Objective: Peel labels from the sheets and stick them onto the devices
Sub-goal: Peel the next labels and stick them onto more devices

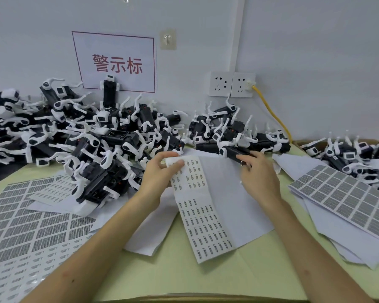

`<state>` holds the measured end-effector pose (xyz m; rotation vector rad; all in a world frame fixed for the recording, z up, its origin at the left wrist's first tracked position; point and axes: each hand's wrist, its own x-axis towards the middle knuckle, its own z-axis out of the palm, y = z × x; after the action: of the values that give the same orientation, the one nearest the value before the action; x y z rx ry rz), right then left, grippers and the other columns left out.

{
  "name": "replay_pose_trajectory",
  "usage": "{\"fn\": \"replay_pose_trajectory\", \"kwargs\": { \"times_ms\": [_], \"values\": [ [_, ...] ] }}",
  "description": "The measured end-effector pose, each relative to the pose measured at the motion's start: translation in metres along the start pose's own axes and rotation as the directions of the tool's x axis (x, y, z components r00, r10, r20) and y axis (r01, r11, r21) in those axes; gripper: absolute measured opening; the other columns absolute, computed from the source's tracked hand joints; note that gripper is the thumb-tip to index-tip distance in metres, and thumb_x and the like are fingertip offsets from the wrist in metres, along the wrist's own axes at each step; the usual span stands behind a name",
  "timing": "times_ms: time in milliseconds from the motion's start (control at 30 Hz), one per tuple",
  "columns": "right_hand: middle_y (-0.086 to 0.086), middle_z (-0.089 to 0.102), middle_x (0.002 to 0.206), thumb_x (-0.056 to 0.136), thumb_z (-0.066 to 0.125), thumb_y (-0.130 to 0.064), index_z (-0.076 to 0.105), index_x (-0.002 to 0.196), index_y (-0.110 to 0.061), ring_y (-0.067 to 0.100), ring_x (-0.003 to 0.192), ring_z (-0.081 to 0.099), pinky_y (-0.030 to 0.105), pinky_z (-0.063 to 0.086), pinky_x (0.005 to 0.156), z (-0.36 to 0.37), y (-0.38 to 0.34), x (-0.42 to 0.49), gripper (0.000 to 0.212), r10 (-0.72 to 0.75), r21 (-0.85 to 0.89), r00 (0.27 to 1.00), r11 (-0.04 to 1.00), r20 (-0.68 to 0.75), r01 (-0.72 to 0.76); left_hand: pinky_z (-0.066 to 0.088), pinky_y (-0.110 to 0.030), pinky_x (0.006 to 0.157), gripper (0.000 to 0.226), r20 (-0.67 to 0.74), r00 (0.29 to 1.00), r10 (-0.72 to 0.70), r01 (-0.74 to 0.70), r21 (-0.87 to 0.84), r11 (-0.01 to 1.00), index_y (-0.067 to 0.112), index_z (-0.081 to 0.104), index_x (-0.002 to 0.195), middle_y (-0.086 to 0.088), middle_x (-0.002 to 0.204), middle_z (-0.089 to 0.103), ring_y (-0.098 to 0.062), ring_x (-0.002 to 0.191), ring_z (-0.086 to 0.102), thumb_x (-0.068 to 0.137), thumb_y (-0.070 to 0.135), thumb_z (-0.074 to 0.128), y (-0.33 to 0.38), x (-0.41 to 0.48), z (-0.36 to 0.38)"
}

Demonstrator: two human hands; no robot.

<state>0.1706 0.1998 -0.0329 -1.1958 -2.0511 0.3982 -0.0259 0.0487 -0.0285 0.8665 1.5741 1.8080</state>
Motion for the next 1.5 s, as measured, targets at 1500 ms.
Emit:
{"fn": "replay_pose_trajectory", "kwargs": {
  "times_ms": [1500],
  "values": [
    [-0.008,0.074,0.099,0.085,0.083,-0.018,0.078,0.102,-0.013,0.005,0.093,0.068,0.031,0.055,0.081,0.023,-0.042,-0.039,0.019,-0.404,0.459,0.900,0.776,-0.162,0.432,0.056,-0.037,0.097,0.026,0.364,0.931,-0.002,0.010,-0.021,1.000,0.003,0.074,0.121,-0.018,0.115,0.076,-0.029,0.104,0.073,0.097,0.008,0.067,-0.001,-0.008,0.002]
  ]
}}
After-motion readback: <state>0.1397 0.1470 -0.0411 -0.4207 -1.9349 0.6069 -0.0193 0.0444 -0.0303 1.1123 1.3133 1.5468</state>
